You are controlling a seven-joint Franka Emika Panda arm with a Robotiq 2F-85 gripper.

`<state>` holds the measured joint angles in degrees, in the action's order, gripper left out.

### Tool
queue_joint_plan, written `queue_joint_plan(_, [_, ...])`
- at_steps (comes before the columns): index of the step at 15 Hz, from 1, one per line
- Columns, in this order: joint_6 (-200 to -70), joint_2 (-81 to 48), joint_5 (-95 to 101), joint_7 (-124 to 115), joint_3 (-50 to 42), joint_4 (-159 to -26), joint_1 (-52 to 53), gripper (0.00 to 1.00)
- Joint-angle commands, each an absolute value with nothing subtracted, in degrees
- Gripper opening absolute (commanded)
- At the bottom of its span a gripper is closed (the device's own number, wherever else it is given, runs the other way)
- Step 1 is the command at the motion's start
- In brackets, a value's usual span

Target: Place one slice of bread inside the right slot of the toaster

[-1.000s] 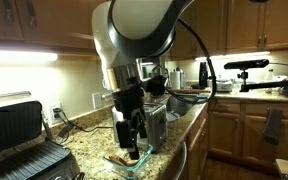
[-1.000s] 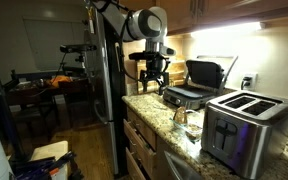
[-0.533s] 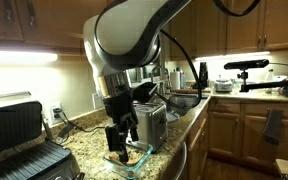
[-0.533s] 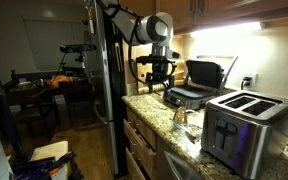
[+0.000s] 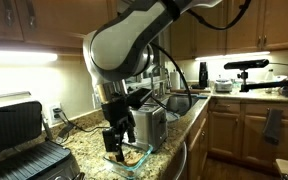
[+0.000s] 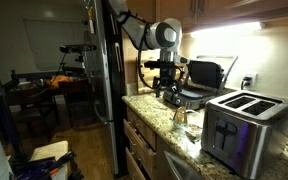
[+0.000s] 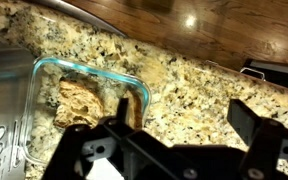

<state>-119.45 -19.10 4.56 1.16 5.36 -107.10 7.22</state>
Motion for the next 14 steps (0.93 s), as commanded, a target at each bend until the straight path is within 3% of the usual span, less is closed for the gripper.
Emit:
queue_joint_plan(1, [-118.7,-21.2,5.3,-0.4,4.7,-104.7,7.4,1.00])
queue_joint_plan(14, [-117.8,-26.8,5.0,-0.7,3.5,-99.6,7.3,1.00])
